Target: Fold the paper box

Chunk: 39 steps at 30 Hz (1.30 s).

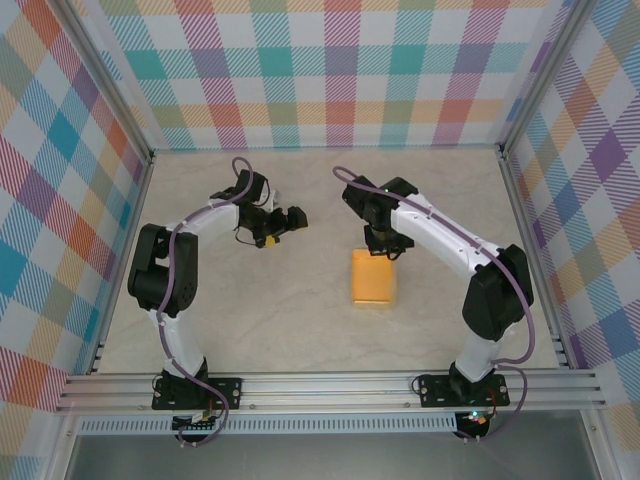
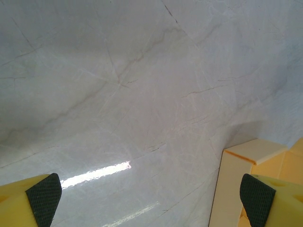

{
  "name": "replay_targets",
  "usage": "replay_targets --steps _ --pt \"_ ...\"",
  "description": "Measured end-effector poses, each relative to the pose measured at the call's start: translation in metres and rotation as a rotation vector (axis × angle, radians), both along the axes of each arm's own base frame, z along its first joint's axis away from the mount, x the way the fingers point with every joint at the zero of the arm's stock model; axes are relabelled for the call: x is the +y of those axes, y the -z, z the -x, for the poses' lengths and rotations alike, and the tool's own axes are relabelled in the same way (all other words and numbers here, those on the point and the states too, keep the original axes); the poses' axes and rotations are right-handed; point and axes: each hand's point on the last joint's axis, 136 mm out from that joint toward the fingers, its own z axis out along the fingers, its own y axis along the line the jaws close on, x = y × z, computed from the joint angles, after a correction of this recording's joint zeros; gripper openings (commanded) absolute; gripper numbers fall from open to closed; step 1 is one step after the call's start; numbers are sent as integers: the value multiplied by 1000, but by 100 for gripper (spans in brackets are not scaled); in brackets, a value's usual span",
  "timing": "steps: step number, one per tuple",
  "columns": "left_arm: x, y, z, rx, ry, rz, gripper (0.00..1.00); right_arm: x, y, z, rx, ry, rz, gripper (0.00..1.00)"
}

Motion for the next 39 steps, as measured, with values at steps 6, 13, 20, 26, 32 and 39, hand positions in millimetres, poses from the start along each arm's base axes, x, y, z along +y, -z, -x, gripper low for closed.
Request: replay_targets --steps 6,13,20,26,32,39 --pt "5 -1 -2 0 -11 7 99 22 -1 -13 -10 -258 -10 8" --pt "16 -25 -7 -105 -36 58 100 57 7 -28 -44 -721 9 17" --pt "17 -68 20 -394 4 145 100 82 1 -43 -105 -997 -10 43" --pt "-9 -91 38 -684 214 117 100 72 -21 -63 -184 -921 -49 59" --pt "-46 -102 40 -860 405 104 100 7 -77 -51 -330 -559 -271 82" --pt "-76 -100 18 -968 615 57 99 -51 -109 5 -411 -238 -542 78"
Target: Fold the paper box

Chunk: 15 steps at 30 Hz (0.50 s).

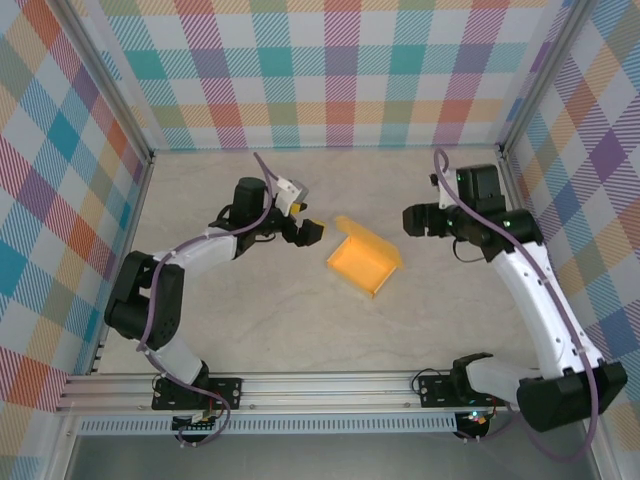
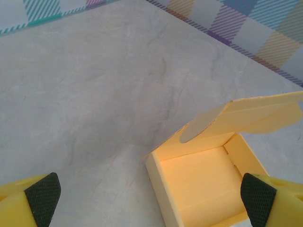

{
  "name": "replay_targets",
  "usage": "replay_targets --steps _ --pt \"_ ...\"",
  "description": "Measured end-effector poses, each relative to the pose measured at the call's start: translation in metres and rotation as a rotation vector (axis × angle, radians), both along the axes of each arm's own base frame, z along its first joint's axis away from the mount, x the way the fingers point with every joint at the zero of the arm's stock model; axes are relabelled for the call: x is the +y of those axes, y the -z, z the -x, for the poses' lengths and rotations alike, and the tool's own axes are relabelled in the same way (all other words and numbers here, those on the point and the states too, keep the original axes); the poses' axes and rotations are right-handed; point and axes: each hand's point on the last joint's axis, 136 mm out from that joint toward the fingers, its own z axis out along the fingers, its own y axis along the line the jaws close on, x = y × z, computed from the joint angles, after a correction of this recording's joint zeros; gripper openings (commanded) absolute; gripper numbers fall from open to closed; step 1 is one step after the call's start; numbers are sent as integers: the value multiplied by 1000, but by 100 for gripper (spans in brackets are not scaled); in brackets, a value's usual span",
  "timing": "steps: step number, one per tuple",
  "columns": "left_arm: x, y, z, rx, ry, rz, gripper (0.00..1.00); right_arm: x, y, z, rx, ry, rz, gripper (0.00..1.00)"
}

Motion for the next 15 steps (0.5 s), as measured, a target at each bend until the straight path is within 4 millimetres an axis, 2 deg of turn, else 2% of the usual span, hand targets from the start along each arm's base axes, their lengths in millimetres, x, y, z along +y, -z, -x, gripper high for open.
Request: replay_targets --steps 4,7,11,15 --pt "-19 -9 -5 -69 92 -28 97 12 42 28 148 -56 -58 76" --pt "-27 -7 -6 -89 146 -52 95 16 72 44 233 -97 -66 77" --pt "-39 6 3 -74 206 -81 92 16 92 58 217 -169 -46 75" --pt "-50 21 8 -48 238 -104 85 14 108 59 141 -237 10 73"
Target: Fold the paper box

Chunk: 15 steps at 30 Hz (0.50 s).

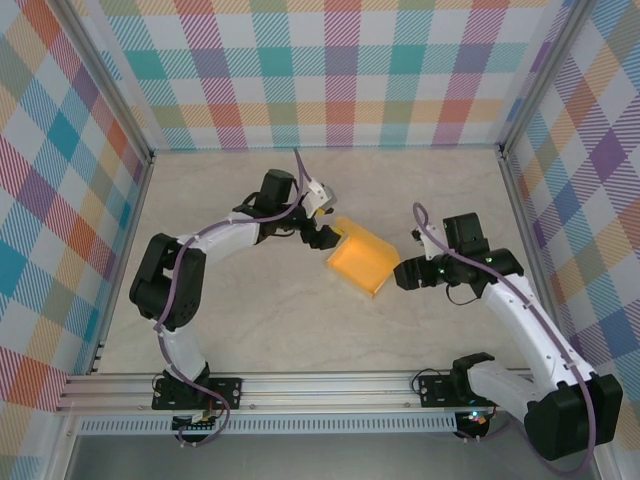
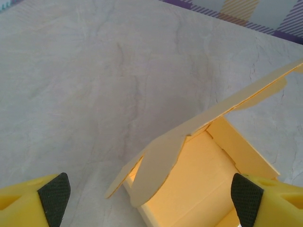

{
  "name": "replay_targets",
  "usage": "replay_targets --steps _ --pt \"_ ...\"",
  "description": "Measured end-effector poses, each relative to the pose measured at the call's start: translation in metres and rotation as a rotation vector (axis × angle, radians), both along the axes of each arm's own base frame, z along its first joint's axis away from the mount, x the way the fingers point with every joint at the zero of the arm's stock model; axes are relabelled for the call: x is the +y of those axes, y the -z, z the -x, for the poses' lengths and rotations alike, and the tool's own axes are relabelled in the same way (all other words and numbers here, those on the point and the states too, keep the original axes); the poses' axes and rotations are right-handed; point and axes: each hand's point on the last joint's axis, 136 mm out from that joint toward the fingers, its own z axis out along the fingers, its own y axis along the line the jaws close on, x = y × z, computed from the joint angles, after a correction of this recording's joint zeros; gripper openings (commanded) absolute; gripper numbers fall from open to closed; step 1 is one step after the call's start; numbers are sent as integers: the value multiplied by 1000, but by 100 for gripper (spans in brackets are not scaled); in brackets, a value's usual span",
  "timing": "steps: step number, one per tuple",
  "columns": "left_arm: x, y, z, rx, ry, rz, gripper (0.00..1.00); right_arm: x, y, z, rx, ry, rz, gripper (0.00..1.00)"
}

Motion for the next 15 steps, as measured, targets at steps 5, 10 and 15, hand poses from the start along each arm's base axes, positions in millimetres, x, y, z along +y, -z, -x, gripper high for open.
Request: replay_targets --steps 5,10,15 --pt "-8 10 -4 4 -4 -21 74 5 10 -23 -63 -26 14 65" --pt "-13 14 -6 -11 -18 -36 59 8 13 -47 -128 -20 20 58" --pt "-17 16 -10 -25 -46 -37 54 9 29 -67 -135 -22 48 55"
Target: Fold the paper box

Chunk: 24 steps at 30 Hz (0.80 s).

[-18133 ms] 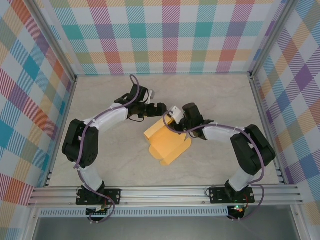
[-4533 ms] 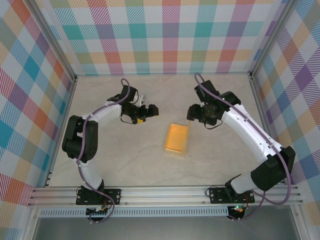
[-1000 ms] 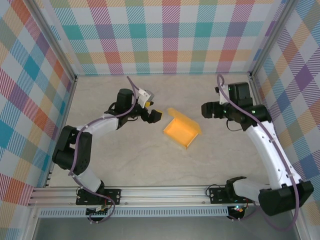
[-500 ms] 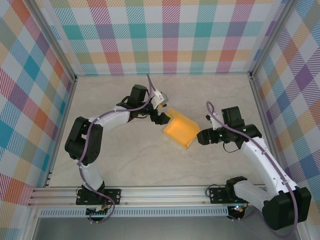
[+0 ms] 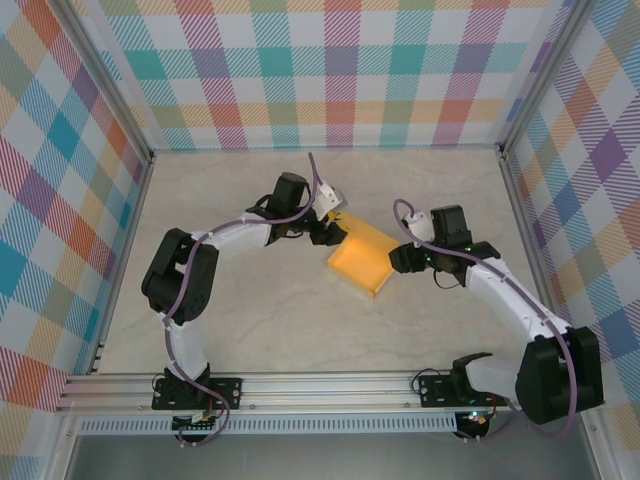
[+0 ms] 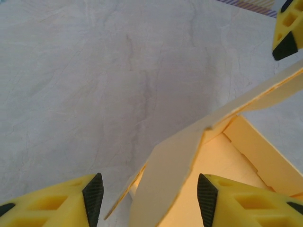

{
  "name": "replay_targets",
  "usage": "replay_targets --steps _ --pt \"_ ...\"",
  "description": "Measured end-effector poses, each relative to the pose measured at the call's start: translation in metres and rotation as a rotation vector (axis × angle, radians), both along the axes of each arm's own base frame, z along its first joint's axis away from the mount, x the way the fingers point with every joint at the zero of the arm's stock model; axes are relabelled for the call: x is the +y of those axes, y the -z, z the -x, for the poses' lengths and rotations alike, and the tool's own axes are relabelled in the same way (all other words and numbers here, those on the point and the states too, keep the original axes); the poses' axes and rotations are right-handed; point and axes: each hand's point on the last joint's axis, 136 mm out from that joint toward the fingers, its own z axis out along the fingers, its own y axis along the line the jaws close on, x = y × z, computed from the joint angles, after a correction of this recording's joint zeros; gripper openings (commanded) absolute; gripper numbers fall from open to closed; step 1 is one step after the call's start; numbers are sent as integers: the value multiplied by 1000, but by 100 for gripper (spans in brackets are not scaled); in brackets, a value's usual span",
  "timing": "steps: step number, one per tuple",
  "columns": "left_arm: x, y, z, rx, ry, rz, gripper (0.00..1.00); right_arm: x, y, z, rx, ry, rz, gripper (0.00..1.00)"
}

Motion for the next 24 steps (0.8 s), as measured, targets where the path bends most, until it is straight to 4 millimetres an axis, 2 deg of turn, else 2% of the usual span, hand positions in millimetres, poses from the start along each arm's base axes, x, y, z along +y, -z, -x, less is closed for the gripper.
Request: replay_targets --steps 4,9,15,19,20,24 --pt "5 8 1 -7 -41 13 53 3 8 -17 -37 -18 15 55" --pt "17 21 20 39 -67 16 56 19 13 -33 -88 -124 5 53" --pt "35 9 42 23 -113 38 68 43 8 -65 -192 -252 -27 55" --pt "56 -2 45 13 -209 59 83 54 -8 -96 -248 -257 -60 60" --pt "60 -4 44 12 -235 62 89 56 -13 -100 -262 -247 -71 63" --pt "77 -13 35 4 -330 77 91 52 -23 -102 -263 -215 -117 68"
